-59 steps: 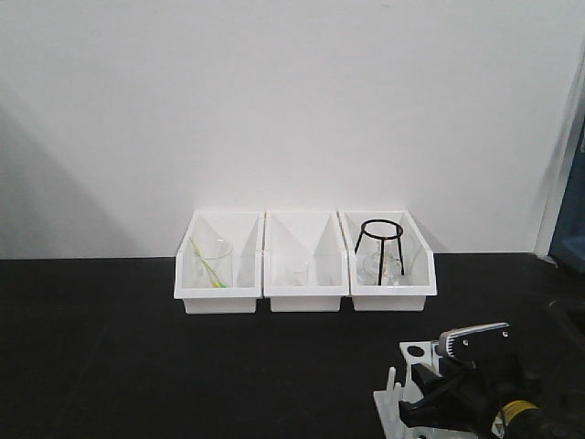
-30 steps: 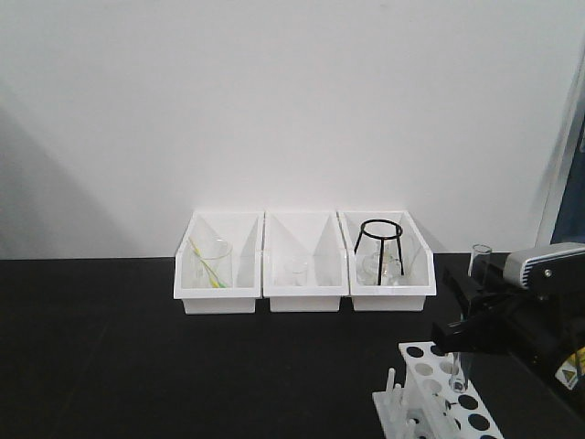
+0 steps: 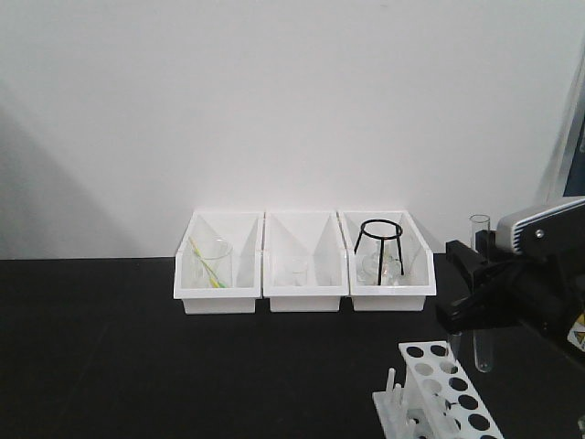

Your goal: Flip and reinsert test tube from rack

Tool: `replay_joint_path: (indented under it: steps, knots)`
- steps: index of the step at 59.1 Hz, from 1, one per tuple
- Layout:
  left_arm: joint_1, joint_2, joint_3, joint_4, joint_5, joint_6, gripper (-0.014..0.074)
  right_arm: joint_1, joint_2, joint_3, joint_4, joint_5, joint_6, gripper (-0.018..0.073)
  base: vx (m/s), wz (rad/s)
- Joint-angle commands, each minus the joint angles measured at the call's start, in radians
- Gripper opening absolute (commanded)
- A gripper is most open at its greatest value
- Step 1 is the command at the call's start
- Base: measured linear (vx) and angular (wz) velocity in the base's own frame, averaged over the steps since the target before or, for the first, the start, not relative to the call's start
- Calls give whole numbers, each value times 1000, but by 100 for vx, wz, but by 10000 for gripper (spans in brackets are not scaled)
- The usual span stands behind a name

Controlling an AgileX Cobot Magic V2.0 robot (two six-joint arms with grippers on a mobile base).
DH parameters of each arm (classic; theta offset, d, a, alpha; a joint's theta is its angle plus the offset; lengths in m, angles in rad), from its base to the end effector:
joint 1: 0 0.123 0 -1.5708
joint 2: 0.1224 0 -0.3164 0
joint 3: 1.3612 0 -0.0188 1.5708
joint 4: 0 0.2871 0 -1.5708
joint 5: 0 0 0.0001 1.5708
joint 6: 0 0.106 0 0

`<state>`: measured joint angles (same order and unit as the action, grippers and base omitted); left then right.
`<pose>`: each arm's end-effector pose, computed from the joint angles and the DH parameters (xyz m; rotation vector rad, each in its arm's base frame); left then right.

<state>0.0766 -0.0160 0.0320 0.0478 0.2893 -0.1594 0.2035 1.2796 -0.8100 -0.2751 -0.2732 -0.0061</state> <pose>0.0736 0.0071 0.1728 -0.1796 1.7796 -0.0144 0.3169 0.0733 0.3326 -0.4507 1.6283 0.0110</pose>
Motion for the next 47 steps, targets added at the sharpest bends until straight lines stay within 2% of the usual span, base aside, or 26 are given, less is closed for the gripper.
replay_joint_path:
  steps: [1,18,37,47]
  knots:
    - [-7,-12,0,-4,-86,0,-6,1,-29,-51,-93,-13,-73,29,0,0]
    - [-7,-12,0,-4,-86,0,-6,1,-29,-121,-348,82,-266,29,0,0]
    - [-7,-12,0,-4,-86,0,-6,1,-29,-139,-651,200,-269,29,0,0]
    - [-7,-12,0,-4,-86,0,-6,1,-29,-139,-656,203,-214,29,0,0]
